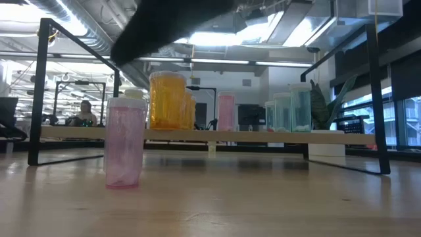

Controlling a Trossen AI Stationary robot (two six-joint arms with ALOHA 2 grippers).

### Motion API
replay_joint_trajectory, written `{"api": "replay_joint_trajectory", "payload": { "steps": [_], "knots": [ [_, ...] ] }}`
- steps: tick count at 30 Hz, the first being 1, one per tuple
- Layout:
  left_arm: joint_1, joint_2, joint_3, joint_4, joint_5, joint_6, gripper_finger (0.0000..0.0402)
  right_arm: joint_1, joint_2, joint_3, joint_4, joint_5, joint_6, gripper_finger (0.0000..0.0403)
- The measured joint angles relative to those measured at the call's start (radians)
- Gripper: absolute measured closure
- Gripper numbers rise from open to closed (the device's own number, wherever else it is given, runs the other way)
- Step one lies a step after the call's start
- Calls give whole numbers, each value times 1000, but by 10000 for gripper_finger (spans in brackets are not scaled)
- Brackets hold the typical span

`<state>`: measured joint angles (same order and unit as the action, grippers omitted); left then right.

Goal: Pick and place medicine bottles onto shelf by color
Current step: Put the pink pill bottle aligned with the pink pill bottle on the shelf

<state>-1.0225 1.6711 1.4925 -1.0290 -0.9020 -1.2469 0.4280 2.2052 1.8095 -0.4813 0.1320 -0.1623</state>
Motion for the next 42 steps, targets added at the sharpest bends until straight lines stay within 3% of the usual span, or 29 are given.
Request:
{"api": "replay_joint_trajectory", "payload": {
  "steps": [4,37,42],
  "knots": [
    [0,0,0,0,0,0,127,-17,12,0,16,-78,2,194],
    [0,0,0,-3,2,-1,127,-22,77,0,13,-47,-33,194],
    [0,0,-1,-3,2,-1,127,-22,80,0,6,-46,-31,216]
  ]
}}
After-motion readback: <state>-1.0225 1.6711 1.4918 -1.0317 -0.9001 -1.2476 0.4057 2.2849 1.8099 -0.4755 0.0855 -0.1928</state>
